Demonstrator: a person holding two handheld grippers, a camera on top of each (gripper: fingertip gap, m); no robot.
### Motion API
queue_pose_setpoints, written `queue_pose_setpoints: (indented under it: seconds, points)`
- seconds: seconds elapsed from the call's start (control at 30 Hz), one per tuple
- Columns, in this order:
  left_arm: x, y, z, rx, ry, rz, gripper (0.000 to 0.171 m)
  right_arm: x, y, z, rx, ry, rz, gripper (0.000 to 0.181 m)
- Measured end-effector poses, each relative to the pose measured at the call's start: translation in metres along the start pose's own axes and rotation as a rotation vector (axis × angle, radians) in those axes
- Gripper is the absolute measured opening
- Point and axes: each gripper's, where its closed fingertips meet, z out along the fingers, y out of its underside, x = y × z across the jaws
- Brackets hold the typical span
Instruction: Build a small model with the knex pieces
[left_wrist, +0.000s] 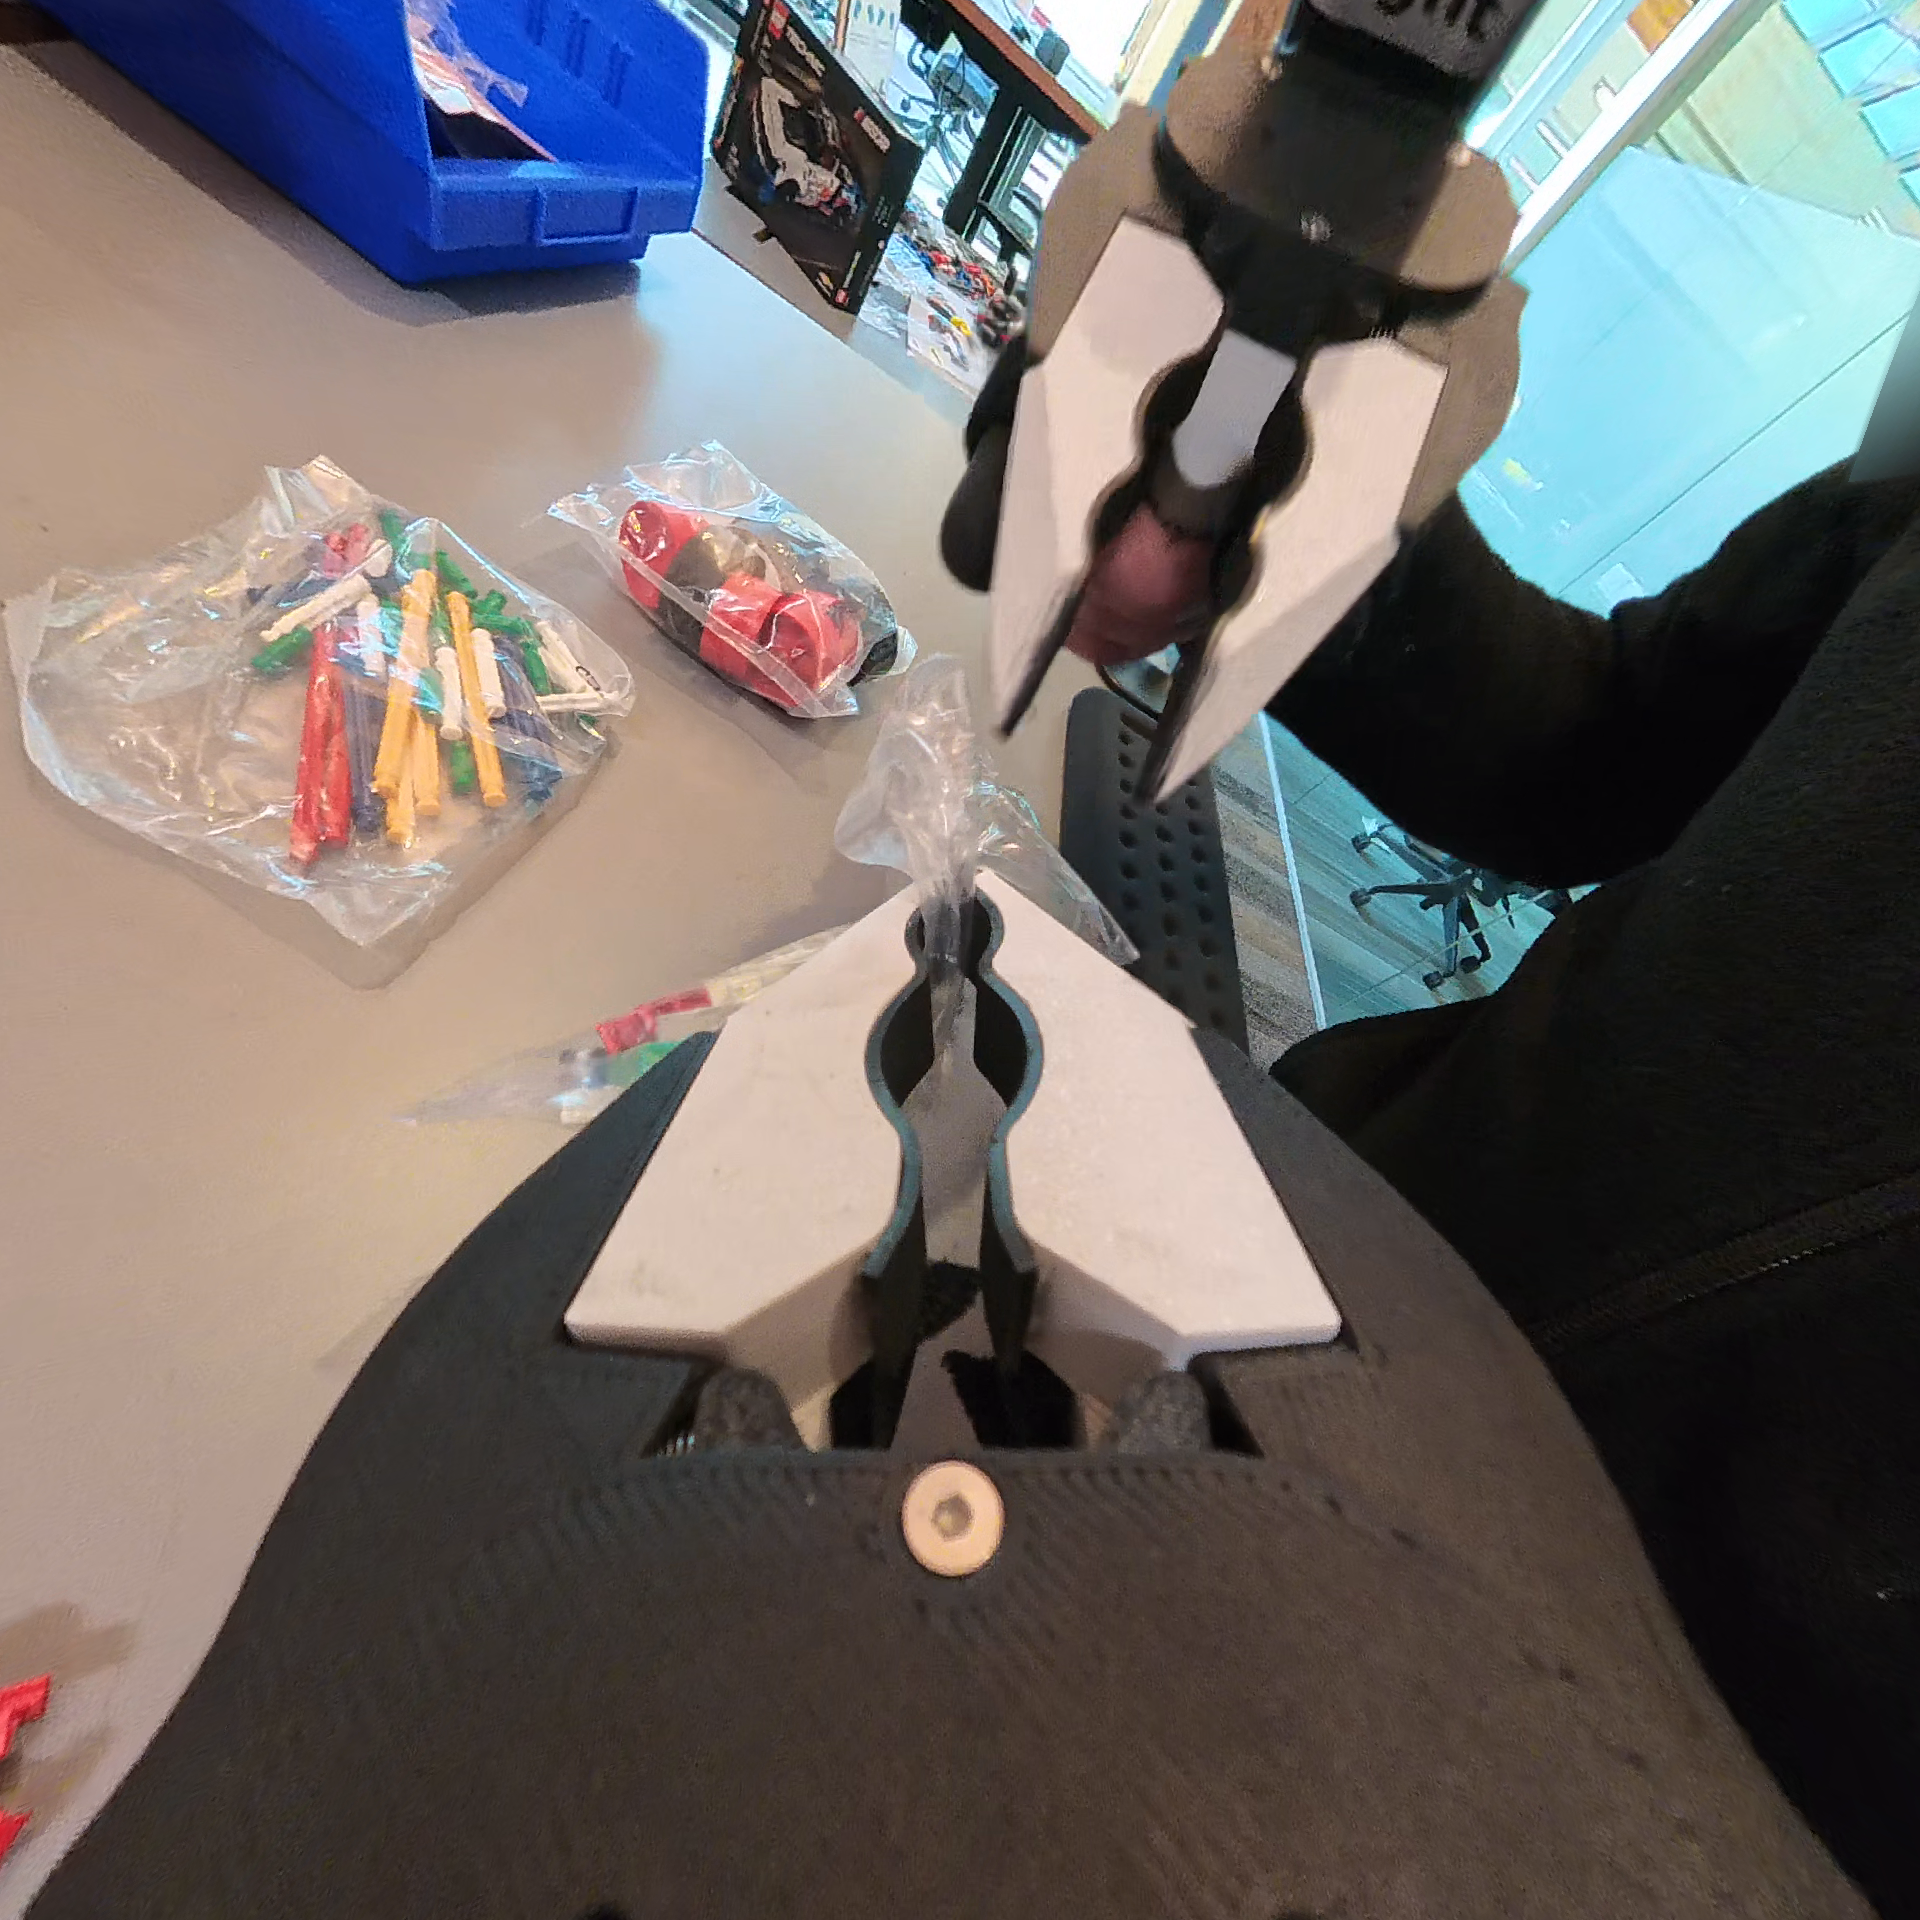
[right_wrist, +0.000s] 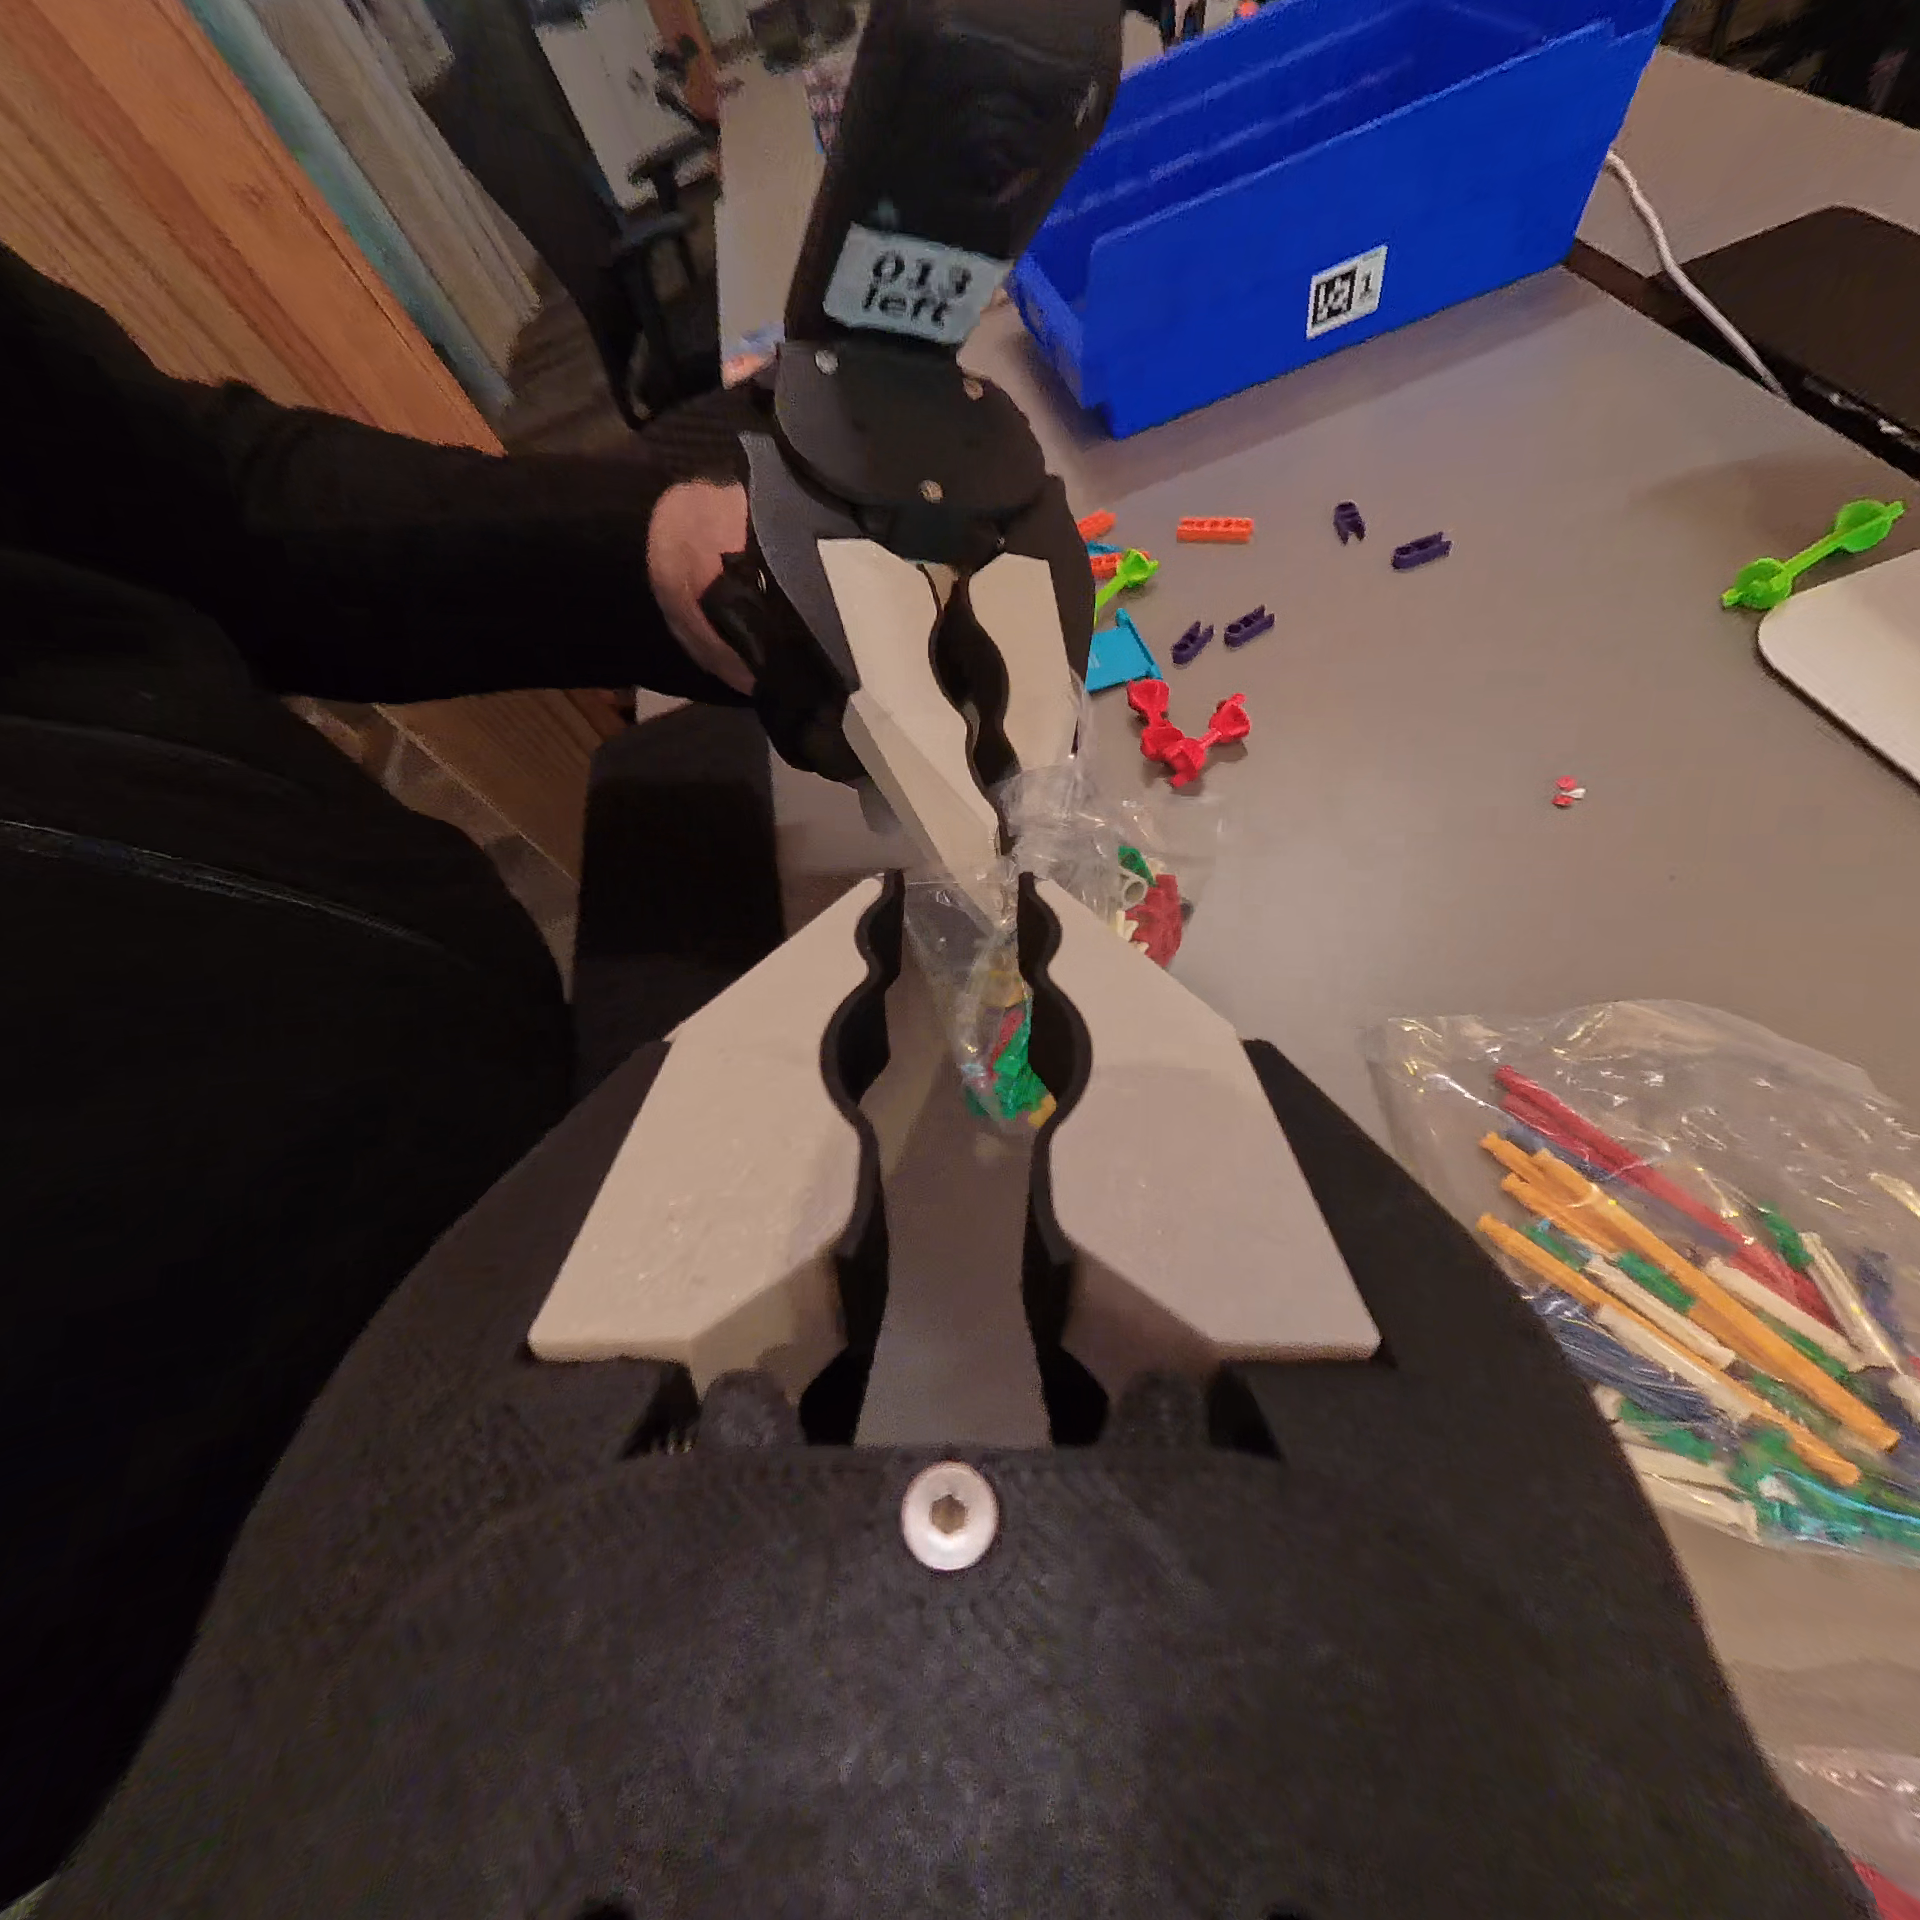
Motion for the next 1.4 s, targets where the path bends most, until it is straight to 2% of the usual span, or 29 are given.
queue_pose_setpoints:
  seconds: [0.17, 0.27, 0.37, 0.4, 0.5, 0.6, 0.73, 0.77, 0.9, 1.1, 1.23, 1.4]
  points:
    - [-0.002, 0.002, 0.006, -0.027, -0.031, 0.01, 0.0, 0.008, 0.016, 0.017, -0.062, 0.061, -0.012, 0.017]
    - [0.005, 0.004, 0.005, -0.015, 0.022, 0.0, 0.0, 0.004, 0.017, 0.016, -0.045, 0.006, 0.016, 0.001]
    - [0.01, 0.003, 0.003, -0.007, 0.049, 0.014, 0.0, 0.001, 0.015, 0.013, -0.013, -0.048, 0.041, 0.0]
    - [0.008, 0.003, 0.001, -0.005, 0.046, 0.014, 0.002, 0.001, 0.016, 0.013, -0.016, -0.051, 0.05, 0.0]
    - [0.007, -0.01, -0.013, 0.066, 0.081, -0.044, 0.025, 0.003, 0.019, 0.014, -0.03, -0.035, 0.038, 0.0]
    - [0.006, -0.012, -0.01, 0.055, 0.071, -0.048, 0.026, 0.0, 0.015, 0.016, -0.018, -0.038, 0.026, 0.0]
    - [-0.002, -0.017, -0.007, 0.085, 0.037, -0.066, 0.0, 0.004, 0.014, 0.017, -0.014, -0.017, 0.001, 0.0]
    - [-0.001, -0.018, -0.007, 0.096, 0.048, -0.075, 0.0, 0.004, 0.013, 0.017, -0.006, -0.02, -0.005, 0.0]
    - [-0.01, -0.014, -0.004, 0.061, -0.031, -0.037, 0.0, 0.005, 0.014, 0.022, -0.007, -0.028, -0.036, 0.0]
    - [-0.028, -0.007, 0.002, 0.014, -0.182, 0.008, 0.0, 0.004, 0.018, 0.035, 0.028, -0.177, -0.002, 0.0]
    - [-0.034, -0.004, 0.003, 0.012, -0.239, 0.03, 0.0, 0.0, 0.019, 0.044, 0.055, -0.278, 0.01, 0.0]
    - [-0.046, -0.005, 0.003, 0.044, -0.303, 0.0, 0.0, 0.0, 0.016, 0.052, 0.059, -0.308, -0.009, 0.0]
